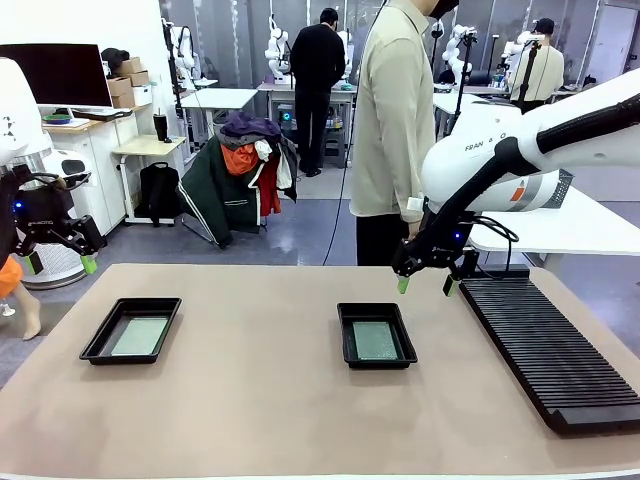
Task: Inspect and transfer BCBs to ESD trays.
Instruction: Pick up the Blank PCB from the PCB Rack and place it in the right ESD tray, then pick up the ESD tray and place it on the left side of the table.
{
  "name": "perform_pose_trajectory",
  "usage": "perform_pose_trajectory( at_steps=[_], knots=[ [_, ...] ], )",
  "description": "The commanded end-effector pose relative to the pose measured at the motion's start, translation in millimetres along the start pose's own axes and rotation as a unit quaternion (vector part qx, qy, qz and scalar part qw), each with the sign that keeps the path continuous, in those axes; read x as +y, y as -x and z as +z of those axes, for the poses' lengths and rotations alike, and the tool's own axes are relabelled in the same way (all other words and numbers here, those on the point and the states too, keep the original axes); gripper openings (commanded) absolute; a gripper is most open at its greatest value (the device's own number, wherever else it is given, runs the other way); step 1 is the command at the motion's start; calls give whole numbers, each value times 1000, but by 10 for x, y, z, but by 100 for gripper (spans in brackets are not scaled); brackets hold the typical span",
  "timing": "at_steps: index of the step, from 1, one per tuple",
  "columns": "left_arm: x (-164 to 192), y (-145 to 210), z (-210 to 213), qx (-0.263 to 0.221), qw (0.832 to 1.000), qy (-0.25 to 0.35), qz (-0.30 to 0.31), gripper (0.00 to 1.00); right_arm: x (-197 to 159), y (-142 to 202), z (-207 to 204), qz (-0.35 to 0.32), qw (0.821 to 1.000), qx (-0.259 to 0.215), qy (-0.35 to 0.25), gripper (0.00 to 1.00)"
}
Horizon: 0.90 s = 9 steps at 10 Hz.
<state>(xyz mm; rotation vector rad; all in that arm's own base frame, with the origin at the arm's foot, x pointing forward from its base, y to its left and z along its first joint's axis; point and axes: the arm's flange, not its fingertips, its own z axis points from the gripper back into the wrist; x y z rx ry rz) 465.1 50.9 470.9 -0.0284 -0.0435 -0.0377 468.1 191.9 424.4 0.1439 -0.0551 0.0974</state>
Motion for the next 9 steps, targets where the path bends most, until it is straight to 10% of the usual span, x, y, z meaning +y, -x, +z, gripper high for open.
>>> perform_pose_trajectory(
  at_steps=[1,9],
  knots=[
    [-4,9,-10,-4,1000,3,2,100,16,5,-6,1,1000,-1,0,100],
    [-4,9,-10,-4,1000,3,2,100,16,5,-6,1,1000,-1,0,100]
  ],
)
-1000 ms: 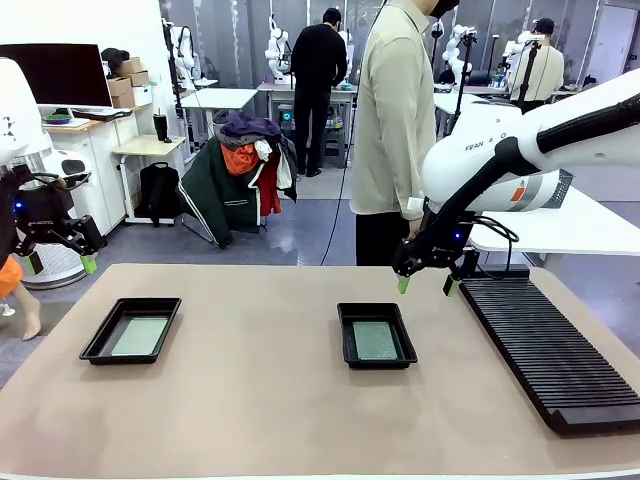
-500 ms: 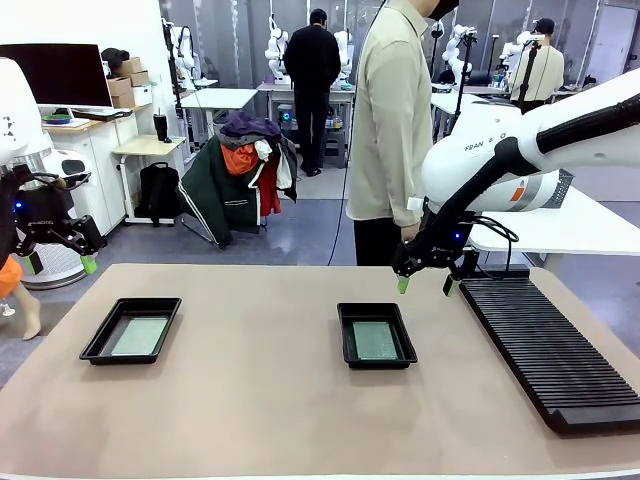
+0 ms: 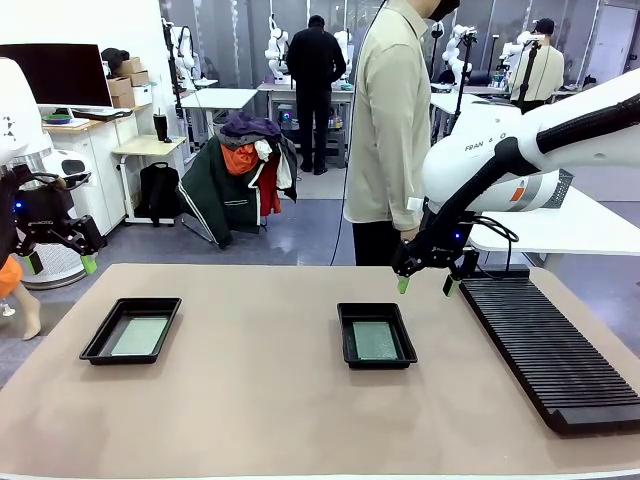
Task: Inspect and transfer BCBs to ESD trays.
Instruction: Pick up the ESD tray and place it on the left side of the table.
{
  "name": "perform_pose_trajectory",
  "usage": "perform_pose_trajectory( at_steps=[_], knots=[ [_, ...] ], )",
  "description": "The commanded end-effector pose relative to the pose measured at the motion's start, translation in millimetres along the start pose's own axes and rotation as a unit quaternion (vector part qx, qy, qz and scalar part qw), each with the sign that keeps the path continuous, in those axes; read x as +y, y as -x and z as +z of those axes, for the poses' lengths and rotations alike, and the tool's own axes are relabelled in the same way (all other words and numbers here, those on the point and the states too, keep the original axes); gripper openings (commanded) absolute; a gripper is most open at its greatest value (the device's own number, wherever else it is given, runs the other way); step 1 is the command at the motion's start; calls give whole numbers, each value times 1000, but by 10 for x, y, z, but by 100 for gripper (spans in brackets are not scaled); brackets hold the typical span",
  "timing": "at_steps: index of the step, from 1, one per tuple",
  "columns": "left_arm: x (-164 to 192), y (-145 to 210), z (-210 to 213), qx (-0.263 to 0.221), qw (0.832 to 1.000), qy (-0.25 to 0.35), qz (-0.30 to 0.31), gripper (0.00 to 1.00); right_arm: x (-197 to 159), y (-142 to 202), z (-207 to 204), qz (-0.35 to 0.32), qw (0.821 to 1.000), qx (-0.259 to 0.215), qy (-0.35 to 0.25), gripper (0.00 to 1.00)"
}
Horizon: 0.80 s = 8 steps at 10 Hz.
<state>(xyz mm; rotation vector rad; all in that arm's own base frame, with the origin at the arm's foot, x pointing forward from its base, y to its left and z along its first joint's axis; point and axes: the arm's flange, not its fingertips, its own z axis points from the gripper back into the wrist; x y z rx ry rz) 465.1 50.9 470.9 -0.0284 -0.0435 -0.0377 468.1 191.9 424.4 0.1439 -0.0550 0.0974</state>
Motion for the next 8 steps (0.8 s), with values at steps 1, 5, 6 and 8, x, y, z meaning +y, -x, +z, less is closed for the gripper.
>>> perform_pose_trajectory(
  at_steps=[1,5,6,8],
  knots=[
    [-4,9,-10,-4,1000,3,2,100,16,5,-6,1,1000,-1,0,100],
    [0,0,0,0,1000,0,0,100,16,5,-6,1,1000,-1,0,100],
    [-125,10,155,-2,1000,1,7,100,0,0,0,0,1000,0,0,100],
    [-468,44,451,-14,1000,4,14,100,-235,129,192,-26,998,1,-52,100]
  ],
)
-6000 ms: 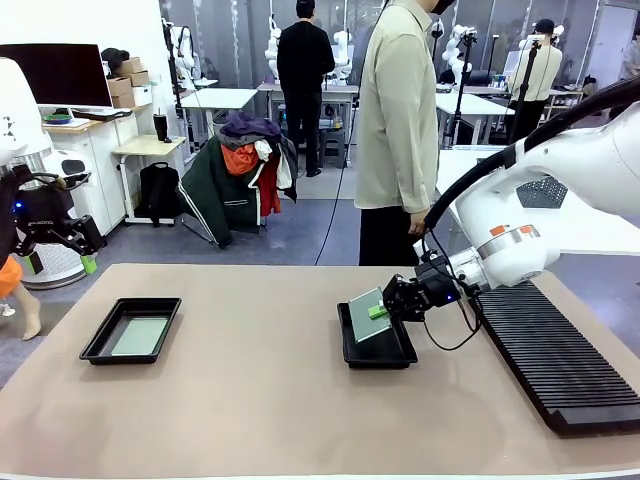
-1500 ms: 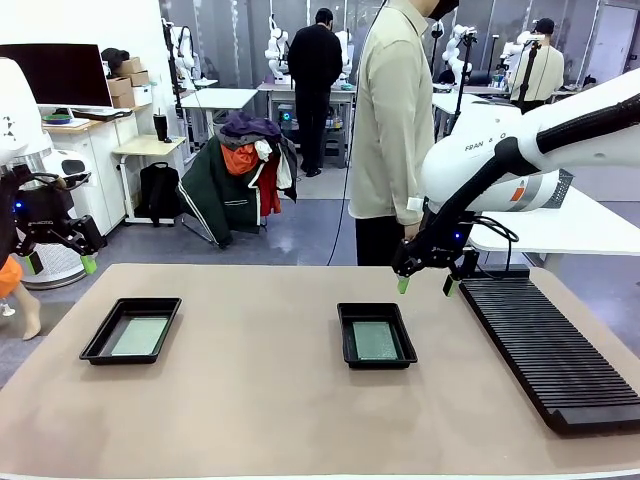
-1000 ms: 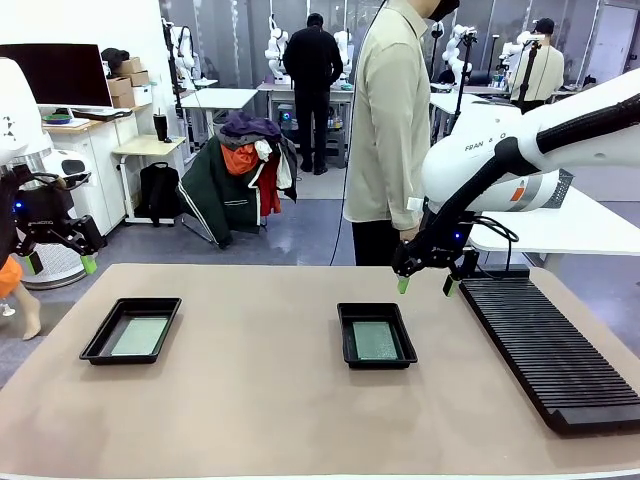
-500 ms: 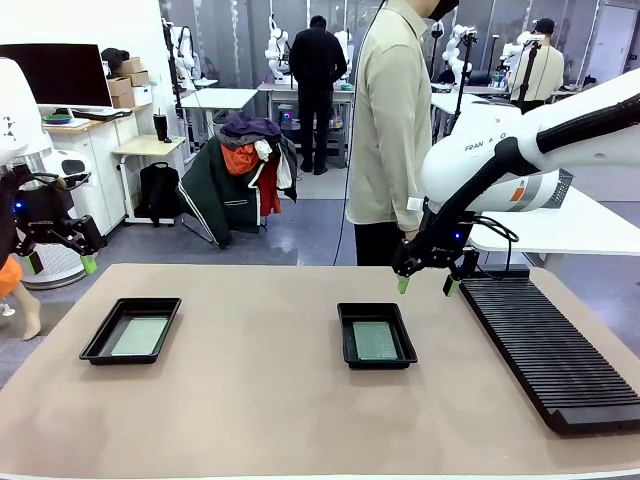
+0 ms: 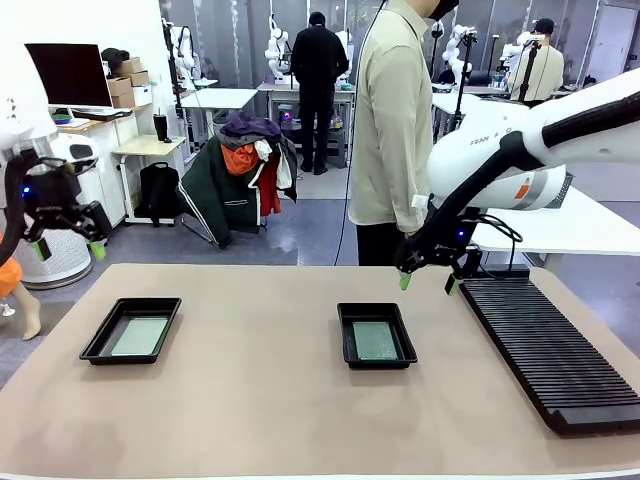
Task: Inspect and transfer BCBs to ESD trays.
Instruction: Pick up the ESD tray and place it on the left side of the table.
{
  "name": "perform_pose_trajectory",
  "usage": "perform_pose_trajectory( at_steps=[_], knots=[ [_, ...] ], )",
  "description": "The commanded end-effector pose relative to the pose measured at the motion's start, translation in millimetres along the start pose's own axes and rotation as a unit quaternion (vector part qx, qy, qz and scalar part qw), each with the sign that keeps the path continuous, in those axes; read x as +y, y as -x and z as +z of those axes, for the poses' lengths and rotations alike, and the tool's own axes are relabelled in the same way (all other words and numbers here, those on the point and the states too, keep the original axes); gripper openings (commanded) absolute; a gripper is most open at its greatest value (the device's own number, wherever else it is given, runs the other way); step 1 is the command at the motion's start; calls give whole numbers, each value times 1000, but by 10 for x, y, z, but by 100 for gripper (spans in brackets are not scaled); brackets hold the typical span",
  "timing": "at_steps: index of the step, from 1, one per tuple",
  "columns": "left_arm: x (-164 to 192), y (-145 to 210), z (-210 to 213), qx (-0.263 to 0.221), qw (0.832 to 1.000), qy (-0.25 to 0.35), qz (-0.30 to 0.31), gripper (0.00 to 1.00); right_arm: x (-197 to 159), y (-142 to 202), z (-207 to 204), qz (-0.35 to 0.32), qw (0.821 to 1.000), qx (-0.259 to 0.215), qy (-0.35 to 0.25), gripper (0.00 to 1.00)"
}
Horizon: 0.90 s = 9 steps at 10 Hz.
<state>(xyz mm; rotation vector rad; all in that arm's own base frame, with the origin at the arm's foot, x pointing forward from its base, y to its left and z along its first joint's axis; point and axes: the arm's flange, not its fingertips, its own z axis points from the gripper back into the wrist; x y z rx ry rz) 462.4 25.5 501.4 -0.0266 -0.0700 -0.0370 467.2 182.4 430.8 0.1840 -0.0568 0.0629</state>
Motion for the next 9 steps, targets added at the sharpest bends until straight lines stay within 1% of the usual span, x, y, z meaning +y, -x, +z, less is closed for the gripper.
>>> perform_pose_trajectory(
  at_steps=[1,3,5,7,9],
  knots=[
    [-403,57,277,-6,1000,6,12,100,-265,151,194,-12,998,8,-58,100],
    [-850,57,529,-9,1000,1,19,100,-517,210,323,-23,994,12,-108,100],
    [-1378,63,639,0,1000,2,24,100,-781,244,390,-25,986,18,-165,100],
    [-1872,34,607,7,1000,7,25,100,-1023,276,455,-17,977,18,-211,100],
    [-2344,2,504,9,999,17,35,100,-1238,309,490,-9,973,19,-232,100]
  ],
)
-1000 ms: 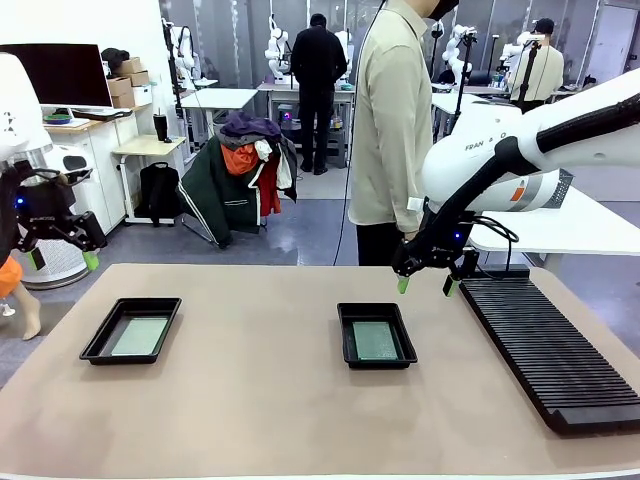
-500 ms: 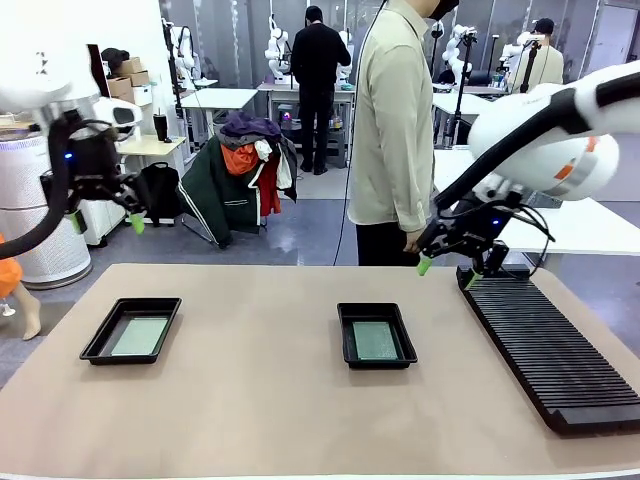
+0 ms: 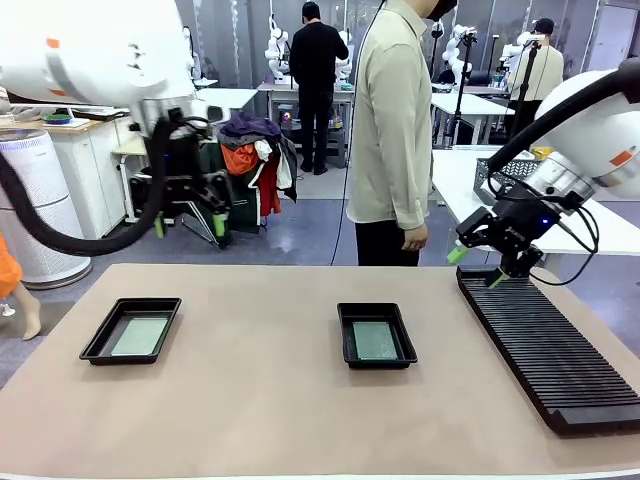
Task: Inspect and transfer BCBs to ESD trays.
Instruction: Pick up the ESD tray and place it on the left side of the table.
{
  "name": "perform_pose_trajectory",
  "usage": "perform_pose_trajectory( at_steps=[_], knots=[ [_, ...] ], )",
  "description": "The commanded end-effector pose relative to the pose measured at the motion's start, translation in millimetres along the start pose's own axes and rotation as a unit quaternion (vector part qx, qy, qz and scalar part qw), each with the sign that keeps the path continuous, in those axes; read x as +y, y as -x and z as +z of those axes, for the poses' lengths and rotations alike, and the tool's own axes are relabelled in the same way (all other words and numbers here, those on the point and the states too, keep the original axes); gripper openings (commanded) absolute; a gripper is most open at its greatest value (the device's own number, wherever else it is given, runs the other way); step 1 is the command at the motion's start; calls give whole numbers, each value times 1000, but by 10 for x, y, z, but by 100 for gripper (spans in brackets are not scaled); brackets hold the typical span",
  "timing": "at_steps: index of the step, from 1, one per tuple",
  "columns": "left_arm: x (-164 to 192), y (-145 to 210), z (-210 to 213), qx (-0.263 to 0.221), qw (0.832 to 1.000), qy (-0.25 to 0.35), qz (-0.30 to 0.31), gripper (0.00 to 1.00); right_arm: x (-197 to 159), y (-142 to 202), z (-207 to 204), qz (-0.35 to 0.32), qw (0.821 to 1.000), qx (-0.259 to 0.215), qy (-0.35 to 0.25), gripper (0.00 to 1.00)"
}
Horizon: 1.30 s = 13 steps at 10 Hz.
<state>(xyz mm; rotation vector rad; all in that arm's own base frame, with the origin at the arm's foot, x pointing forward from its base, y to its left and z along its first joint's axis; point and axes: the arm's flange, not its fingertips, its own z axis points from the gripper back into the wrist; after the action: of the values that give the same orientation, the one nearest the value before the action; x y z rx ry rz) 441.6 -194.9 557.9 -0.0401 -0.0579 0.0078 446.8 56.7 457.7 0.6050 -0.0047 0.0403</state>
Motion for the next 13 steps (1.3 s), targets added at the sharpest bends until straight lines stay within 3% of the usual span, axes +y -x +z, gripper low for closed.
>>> perform_pose_trajectory(
  at_steps=[1,6,7,13],
  knots=[
    [-329,-67,-81,0,1000,13,18,100,-160,44,43,8,1000,4,-30,100],
    [-1185,-160,-492,0,999,32,23,100,-623,83,217,7,998,1,-65,100],
    [-1300,-172,-587,1,999,38,22,100,-460,66,198,3,999,11,-34,100],
    [-1824,-432,-1278,-24,999,31,-25,100,-460,66,198,3,999,11,-34,100]
  ],
)
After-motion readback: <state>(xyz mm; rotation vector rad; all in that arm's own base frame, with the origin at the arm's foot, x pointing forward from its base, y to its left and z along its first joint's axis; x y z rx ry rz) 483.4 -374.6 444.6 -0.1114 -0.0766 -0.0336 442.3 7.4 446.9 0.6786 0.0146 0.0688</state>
